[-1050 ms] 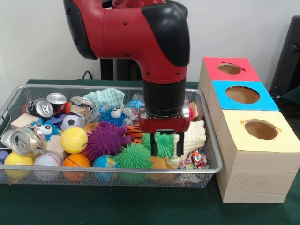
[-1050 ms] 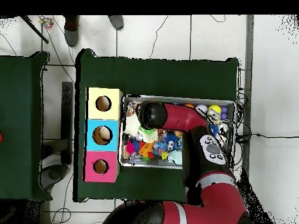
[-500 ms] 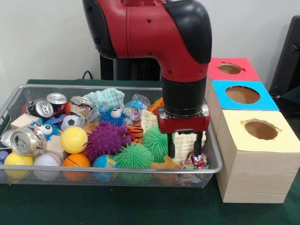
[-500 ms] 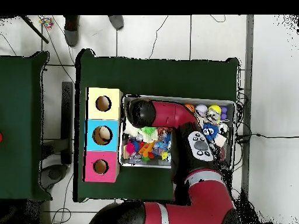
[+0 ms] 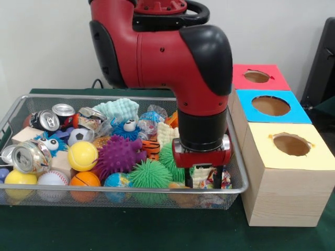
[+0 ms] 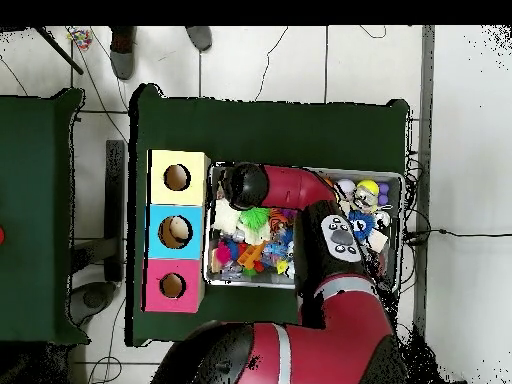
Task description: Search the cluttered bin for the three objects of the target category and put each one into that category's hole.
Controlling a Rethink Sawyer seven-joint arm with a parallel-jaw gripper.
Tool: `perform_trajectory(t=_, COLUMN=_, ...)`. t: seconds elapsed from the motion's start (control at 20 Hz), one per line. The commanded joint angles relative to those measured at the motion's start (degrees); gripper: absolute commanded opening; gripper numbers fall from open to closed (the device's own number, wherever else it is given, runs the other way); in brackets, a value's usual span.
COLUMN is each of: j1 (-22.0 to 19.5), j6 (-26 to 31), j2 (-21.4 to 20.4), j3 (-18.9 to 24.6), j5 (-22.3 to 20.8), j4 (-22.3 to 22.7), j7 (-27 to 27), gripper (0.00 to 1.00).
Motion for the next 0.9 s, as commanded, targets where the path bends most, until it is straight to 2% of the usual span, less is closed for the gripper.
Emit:
perform_trajectory(t=0.05, j1=-4.67, j6=2.26, j2=6.77, j3=4.08, j5=-2.49, j4=-5.76, j7=-3.95, gripper=1.00)
perform_trajectory(t=0.25, j1=-6.32, j6=1.27, j2=7.11, j3=5.46, j5=-3.52, j4=-4.95, j7=-5.13, gripper=1.00)
perform_trajectory(t=0.55, j1=-9.07, j6=-0.26, j2=5.02, j3=6.76, j5=-5.42, j4=-0.96, j7=-5.99, gripper=1.00)
perform_trajectory(t=0.9, j1=-11.54, j6=0.98, j2=3.32, j3=8.37, j5=-6.44, j4=0.85, j7=-7.52, gripper=1.00)
